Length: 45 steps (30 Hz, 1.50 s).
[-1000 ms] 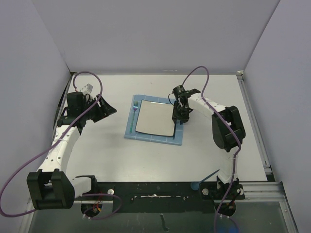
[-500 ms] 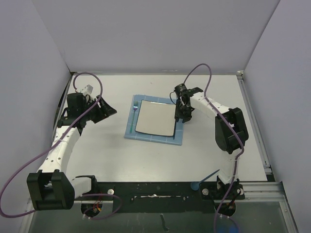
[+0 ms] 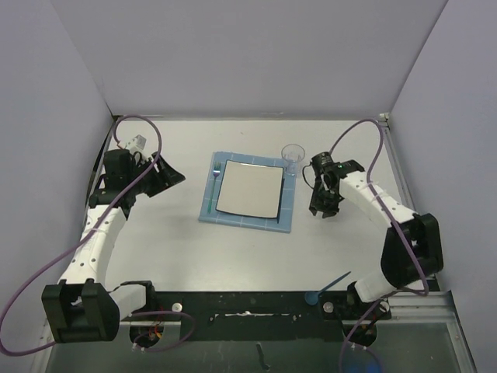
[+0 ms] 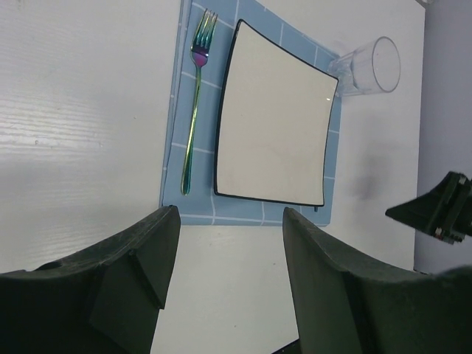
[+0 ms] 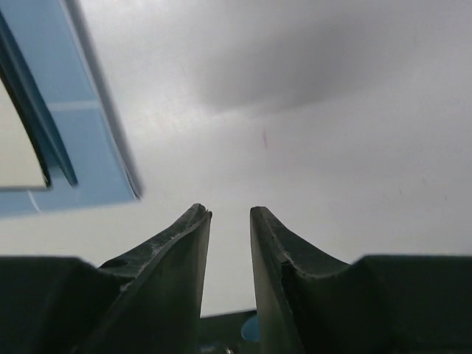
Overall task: Set the dinner table for one person
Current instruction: Place the knife on the napkin, then pick up the spoon from the center of the board.
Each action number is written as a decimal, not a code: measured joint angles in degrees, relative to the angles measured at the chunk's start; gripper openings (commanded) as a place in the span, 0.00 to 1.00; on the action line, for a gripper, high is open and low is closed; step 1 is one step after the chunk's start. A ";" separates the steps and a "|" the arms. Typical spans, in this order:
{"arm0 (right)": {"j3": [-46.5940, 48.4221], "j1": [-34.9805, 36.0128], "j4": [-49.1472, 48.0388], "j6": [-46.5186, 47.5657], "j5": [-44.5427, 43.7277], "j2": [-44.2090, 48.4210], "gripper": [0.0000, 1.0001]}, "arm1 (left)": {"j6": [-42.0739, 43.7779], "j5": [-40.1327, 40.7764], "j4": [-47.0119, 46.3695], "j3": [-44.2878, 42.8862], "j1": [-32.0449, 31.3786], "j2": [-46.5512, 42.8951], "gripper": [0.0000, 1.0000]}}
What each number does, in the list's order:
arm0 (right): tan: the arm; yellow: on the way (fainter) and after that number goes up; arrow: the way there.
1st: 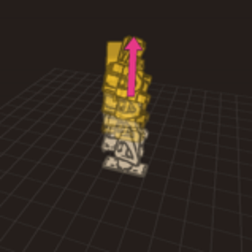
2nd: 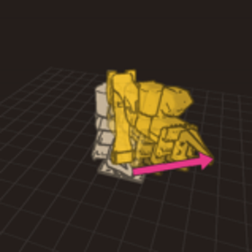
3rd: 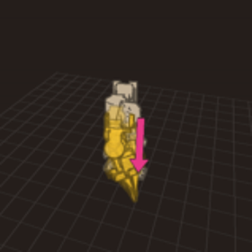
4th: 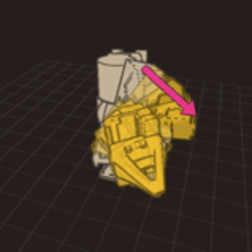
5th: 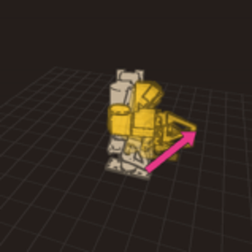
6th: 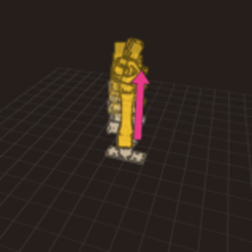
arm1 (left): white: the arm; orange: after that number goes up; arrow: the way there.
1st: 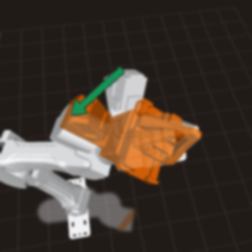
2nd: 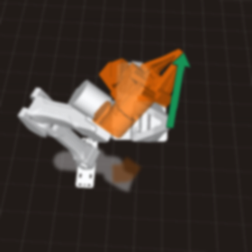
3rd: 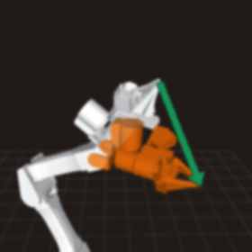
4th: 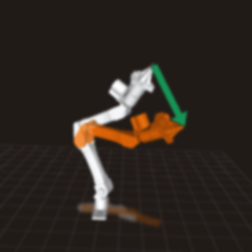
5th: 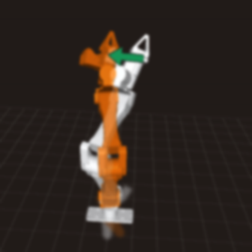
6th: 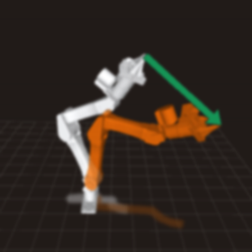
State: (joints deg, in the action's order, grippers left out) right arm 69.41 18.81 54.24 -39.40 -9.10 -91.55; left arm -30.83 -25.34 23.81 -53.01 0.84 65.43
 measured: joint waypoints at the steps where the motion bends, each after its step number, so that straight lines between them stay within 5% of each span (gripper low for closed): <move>1: -3.26 0.50 0.92 -0.96 -0.26 3.50 0.30 | 0.02 -0.04 -0.02 0.00 0.11 0.00 0.56; 8: -14.47 3.34 11.39 -8.70 -1.70 27.17 0.30 | -0.02 -1.62 -0.22 0.00 0.39 0.00 0.56; 17: -21.24 10.36 22.53 -17.33 -2.47 37.44 0.25 | -1.05 -4.17 -1.81 1.90 0.44 -0.09 0.56; 23: -20.48 19.32 30.18 -24.17 -5.57 34.88 0.00 | -1.57 -4.81 -1.86 2.10 0.44 -0.39 0.56; 33: -17.00 21.07 33.81 -27.85 -8.31 13.20 0.00 | -1.49 -4.83 -1.44 1.38 0.46 -0.37 0.56; 45: -21.86 29.35 28.70 -34.91 -1.97 14.53 0.00 | 0.00 -3.76 -0.72 -1.75 0.46 1.49 0.56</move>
State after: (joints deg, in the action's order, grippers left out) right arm 47.55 48.16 82.94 -74.30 -11.07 -77.01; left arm -30.83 -29.10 23.09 -54.76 1.30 66.92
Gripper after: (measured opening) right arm 0.021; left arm 0.560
